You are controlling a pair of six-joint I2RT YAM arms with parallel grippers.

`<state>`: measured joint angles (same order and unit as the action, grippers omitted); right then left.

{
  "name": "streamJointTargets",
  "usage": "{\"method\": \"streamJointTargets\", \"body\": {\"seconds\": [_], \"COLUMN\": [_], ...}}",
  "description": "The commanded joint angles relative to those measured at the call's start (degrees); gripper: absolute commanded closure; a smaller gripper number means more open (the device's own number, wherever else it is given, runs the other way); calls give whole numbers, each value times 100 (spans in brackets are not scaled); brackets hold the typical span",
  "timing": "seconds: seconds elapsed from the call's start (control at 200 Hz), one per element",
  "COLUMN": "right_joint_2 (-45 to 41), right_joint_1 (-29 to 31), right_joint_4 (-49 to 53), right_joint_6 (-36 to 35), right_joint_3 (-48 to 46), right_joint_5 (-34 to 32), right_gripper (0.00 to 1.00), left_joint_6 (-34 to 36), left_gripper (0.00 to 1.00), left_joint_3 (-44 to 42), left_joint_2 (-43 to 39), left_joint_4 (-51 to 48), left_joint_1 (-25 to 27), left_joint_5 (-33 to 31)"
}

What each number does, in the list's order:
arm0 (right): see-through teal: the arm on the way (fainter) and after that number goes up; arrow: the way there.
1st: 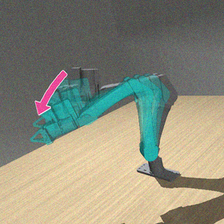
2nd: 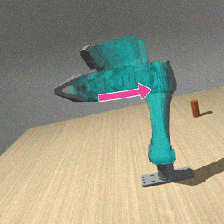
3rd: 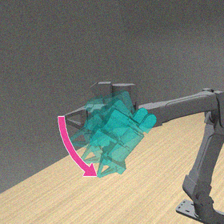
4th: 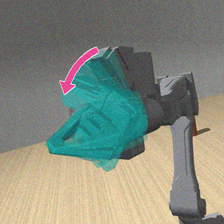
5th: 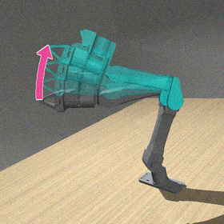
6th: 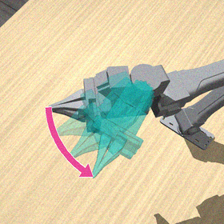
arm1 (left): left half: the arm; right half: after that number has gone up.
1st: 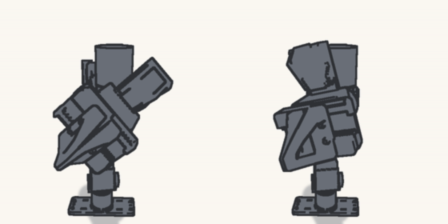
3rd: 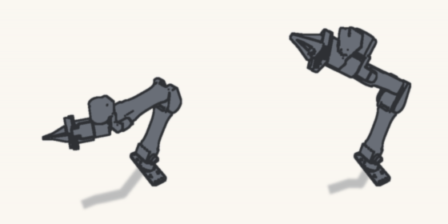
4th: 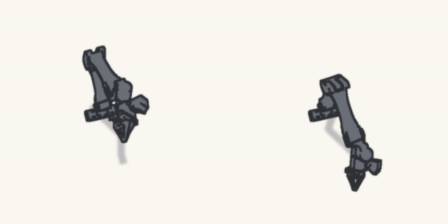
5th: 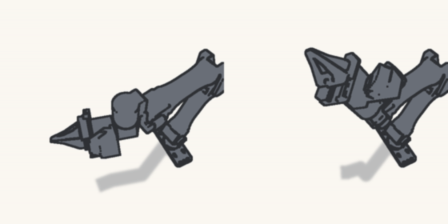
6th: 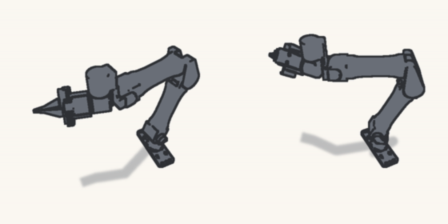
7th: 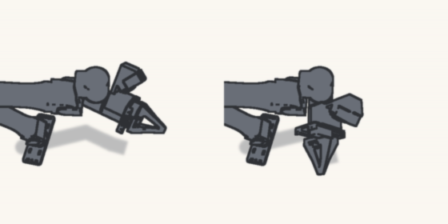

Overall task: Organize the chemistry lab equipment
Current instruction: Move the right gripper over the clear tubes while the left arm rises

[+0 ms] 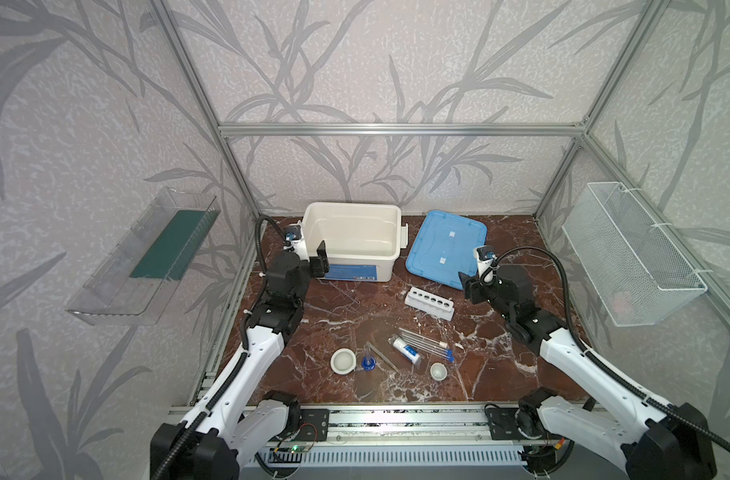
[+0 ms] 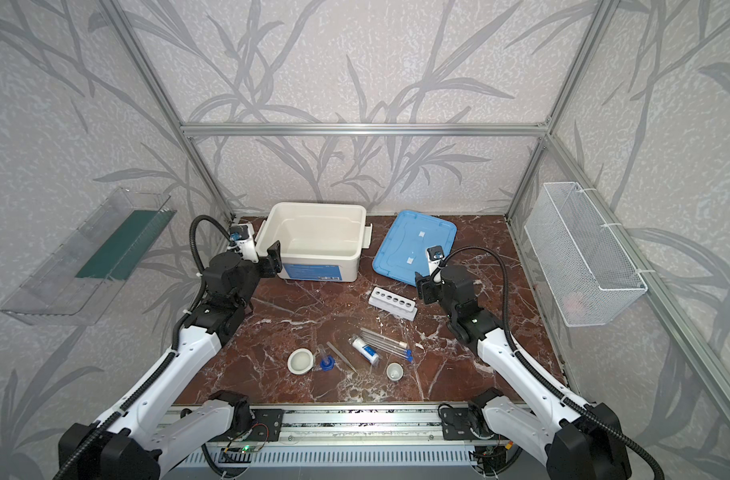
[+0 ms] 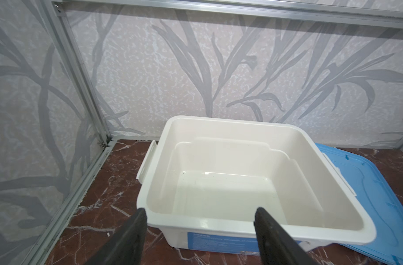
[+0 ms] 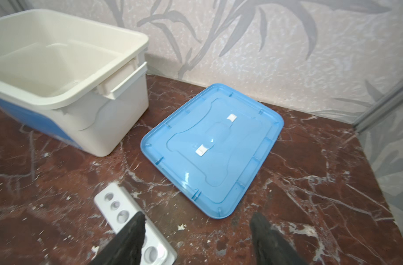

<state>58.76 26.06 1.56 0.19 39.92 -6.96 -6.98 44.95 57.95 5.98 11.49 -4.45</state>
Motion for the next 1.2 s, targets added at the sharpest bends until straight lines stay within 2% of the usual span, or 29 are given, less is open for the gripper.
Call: {"method": "streamJointTargets", "body": {"seconds": [0.0,0.22,0.33,0.46,0.775,1.195], "right_joint_2": [83,521,829,1280,2190,2880], "right_joint_1": [486,1356,1561,1654,1788,1806], "right_joint_4": [1244,2527,2926,3128,3311,3248], "right_joint_6": [-12,-318,-417,-467,-181,-85], "right_joint_3": [409,1000,1114,1182,1339,1473], "right_joint_5": [410,800,859,756,885,906], "right_gripper": [32,46,53,56,57,59], "left_joint_6": [-320,17,237,409,609,610], "left_gripper": [26,26,25,24,24,24], "left_joint_3": [447,645,480,304,269,269], "left_joint_2": [-23,-337,-589,-790,-750,-729], "left_joint_4": [-1343,-2726,-2999,-3015,-3078,-3042], "left_joint_1": [68,117,126,135,157,161], "left_joint_5": [1069,2286,2638,2993,3229,3320]}}
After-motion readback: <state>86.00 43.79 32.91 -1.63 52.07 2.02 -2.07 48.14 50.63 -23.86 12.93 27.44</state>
